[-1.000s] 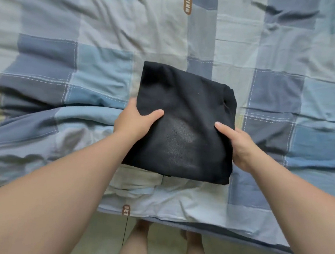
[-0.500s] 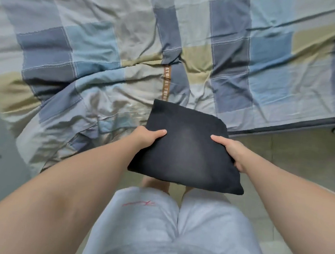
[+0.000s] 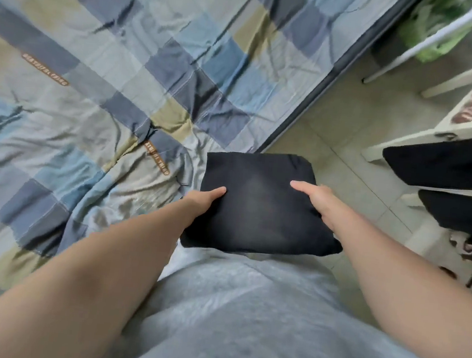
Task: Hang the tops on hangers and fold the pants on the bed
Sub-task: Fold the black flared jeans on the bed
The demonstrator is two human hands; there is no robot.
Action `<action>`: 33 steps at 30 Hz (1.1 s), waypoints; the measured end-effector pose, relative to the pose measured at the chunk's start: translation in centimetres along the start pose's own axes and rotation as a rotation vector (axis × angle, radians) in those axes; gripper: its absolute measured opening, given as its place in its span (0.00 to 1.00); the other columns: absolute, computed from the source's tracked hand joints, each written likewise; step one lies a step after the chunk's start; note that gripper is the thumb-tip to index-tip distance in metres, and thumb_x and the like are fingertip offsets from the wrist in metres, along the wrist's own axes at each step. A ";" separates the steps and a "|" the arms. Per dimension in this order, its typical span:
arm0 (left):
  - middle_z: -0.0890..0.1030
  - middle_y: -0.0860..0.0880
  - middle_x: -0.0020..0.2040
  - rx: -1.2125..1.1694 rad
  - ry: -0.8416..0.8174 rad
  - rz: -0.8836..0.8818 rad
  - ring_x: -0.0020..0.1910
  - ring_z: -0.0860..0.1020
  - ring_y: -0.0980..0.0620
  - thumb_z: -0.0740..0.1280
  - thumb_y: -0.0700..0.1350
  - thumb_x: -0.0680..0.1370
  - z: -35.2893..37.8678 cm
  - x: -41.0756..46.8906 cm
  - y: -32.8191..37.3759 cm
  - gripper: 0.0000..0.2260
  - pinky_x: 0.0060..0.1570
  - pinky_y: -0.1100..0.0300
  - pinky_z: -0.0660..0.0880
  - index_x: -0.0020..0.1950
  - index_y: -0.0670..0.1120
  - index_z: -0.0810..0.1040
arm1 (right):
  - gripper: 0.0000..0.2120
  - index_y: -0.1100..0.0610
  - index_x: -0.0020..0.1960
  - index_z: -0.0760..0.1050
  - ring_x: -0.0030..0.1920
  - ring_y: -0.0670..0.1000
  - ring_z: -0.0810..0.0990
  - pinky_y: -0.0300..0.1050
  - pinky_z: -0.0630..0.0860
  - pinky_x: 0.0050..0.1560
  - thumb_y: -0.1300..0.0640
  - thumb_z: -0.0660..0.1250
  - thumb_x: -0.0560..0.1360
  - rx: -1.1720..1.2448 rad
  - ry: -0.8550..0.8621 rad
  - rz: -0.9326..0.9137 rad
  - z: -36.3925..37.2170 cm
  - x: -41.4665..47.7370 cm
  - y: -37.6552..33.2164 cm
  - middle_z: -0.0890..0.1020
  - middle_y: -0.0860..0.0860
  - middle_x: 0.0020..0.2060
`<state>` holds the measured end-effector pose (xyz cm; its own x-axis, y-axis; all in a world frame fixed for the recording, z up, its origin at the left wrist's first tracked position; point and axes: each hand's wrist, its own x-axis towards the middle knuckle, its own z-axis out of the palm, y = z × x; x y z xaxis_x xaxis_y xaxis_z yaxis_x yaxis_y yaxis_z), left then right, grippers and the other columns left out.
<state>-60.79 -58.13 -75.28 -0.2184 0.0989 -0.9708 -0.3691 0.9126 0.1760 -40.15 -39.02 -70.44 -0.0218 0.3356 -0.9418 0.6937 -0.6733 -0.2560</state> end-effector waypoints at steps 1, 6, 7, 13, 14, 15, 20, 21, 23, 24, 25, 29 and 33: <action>0.81 0.45 0.61 0.039 0.006 0.038 0.59 0.79 0.42 0.75 0.65 0.69 0.7 -0.7 1.6 0.37 0.65 0.50 0.73 0.68 0.41 0.76 | 0.39 0.58 0.71 0.71 0.59 0.59 0.80 0.55 0.77 0.59 0.41 0.77 0.67 0.058 0.029 -0.028 -1.4 -0.9 0.5 0.80 0.56 0.62; 0.83 0.45 0.54 0.231 -0.003 0.192 0.52 0.81 0.43 0.74 0.67 0.68 7.0 -4.8 8.4 0.34 0.59 0.51 0.77 0.61 0.43 0.79 | 0.21 0.54 0.56 0.79 0.49 0.55 0.84 0.50 0.81 0.47 0.44 0.77 0.68 0.331 0.159 -0.155 -9.1 -5.2 4.8 0.85 0.52 0.50; 0.83 0.46 0.51 0.246 -0.002 0.239 0.49 0.82 0.45 0.74 0.66 0.68 8.8 -5.7 9.3 0.32 0.54 0.54 0.78 0.60 0.43 0.80 | 0.18 0.53 0.54 0.80 0.47 0.54 0.85 0.48 0.80 0.44 0.44 0.77 0.69 0.377 0.178 -0.188 -10.7 -6.0 5.8 0.86 0.51 0.47; 0.85 0.47 0.50 0.320 -0.035 0.455 0.48 0.83 0.47 0.75 0.63 0.71 22.1 -11.7 11.9 0.27 0.52 0.54 0.80 0.57 0.43 0.81 | 0.12 0.51 0.52 0.83 0.45 0.50 0.87 0.48 0.82 0.47 0.47 0.75 0.71 0.523 0.313 -0.360 -23.1 -10.0 12.1 0.88 0.47 0.45; 0.85 0.48 0.48 0.341 -0.052 0.490 0.46 0.84 0.49 0.75 0.63 0.70 24.4 -12.7 12.1 0.25 0.47 0.56 0.80 0.56 0.44 0.82 | 0.13 0.50 0.52 0.83 0.45 0.49 0.87 0.48 0.81 0.47 0.47 0.75 0.71 0.541 0.341 -0.387 -25.3 -10.7 13.3 0.87 0.46 0.45; 0.86 0.50 0.46 0.358 -0.078 0.524 0.45 0.84 0.51 0.75 0.64 0.70 26.8 -13.7 12.3 0.25 0.44 0.59 0.80 0.55 0.45 0.82 | 0.13 0.49 0.52 0.83 0.45 0.48 0.86 0.47 0.80 0.45 0.46 0.75 0.70 0.562 0.361 -0.416 -27.6 -11.4 14.5 0.87 0.45 0.45; 0.86 0.51 0.51 0.487 -0.224 0.685 0.50 0.84 0.50 0.74 0.64 0.70 39.1 -18.6 14.1 0.27 0.59 0.51 0.79 0.60 0.46 0.82 | 0.18 0.46 0.52 0.83 0.45 0.43 0.86 0.43 0.78 0.44 0.42 0.75 0.64 0.690 0.514 -0.495 -37.0 -14.8 21.2 0.87 0.43 0.46; 0.86 0.52 0.51 0.516 -0.249 0.710 0.51 0.84 0.51 0.74 0.64 0.71 41.4 -19.6 14.5 0.26 0.59 0.51 0.79 0.61 0.47 0.81 | 0.18 0.44 0.52 0.83 0.45 0.42 0.85 0.42 0.78 0.43 0.41 0.74 0.63 0.722 0.555 -0.499 -38.4 -15.5 22.5 0.87 0.42 0.46; 0.85 0.52 0.52 0.596 -0.282 0.760 0.51 0.83 0.51 0.73 0.64 0.72 45.9 -21.7 15.2 0.26 0.59 0.51 0.79 0.60 0.47 0.81 | 0.16 0.41 0.51 0.83 0.45 0.41 0.85 0.39 0.77 0.41 0.42 0.74 0.63 0.795 0.632 -0.504 -40.9 -16.7 25.2 0.87 0.41 0.46; 0.85 0.52 0.52 0.641 -0.302 0.789 0.52 0.83 0.51 0.73 0.64 0.72 47.9 -22.7 15.5 0.26 0.60 0.50 0.78 0.61 0.47 0.80 | 0.15 0.40 0.50 0.83 0.45 0.41 0.85 0.38 0.78 0.41 0.42 0.75 0.63 0.834 0.672 -0.506 -42.0 -17.3 26.5 0.87 0.41 0.46; 0.85 0.52 0.53 0.684 -0.329 0.818 0.52 0.83 0.51 0.73 0.64 0.72 49.9 -23.5 15.9 0.26 0.60 0.50 0.78 0.61 0.47 0.80 | 0.15 0.40 0.50 0.83 0.45 0.42 0.85 0.37 0.78 0.41 0.43 0.75 0.63 0.873 0.714 -0.502 -42.9 -17.7 27.7 0.87 0.41 0.46; 0.85 0.53 0.54 0.855 -0.457 0.919 0.53 0.82 0.52 0.73 0.63 0.73 57.6 -26.4 17.7 0.24 0.60 0.50 0.78 0.62 0.49 0.80 | 0.17 0.42 0.52 0.83 0.47 0.44 0.86 0.44 0.78 0.47 0.43 0.75 0.64 1.031 0.846 -0.479 -45.8 -19.0 32.0 0.87 0.43 0.48; 0.85 0.56 0.53 0.979 -0.613 0.949 0.54 0.83 0.54 0.74 0.63 0.71 65.9 -29.1 19.2 0.24 0.59 0.53 0.79 0.62 0.52 0.79 | 0.19 0.41 0.58 0.81 0.52 0.48 0.85 0.51 0.80 0.52 0.46 0.75 0.67 1.173 0.957 -0.478 -48.1 -19.8 35.0 0.86 0.44 0.53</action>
<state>-2.00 -17.33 -54.42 0.4707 0.7127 -0.5201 0.4796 0.2881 0.8288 19.23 -37.57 -50.26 0.6906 0.6245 -0.3648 -0.1705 -0.3497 -0.9212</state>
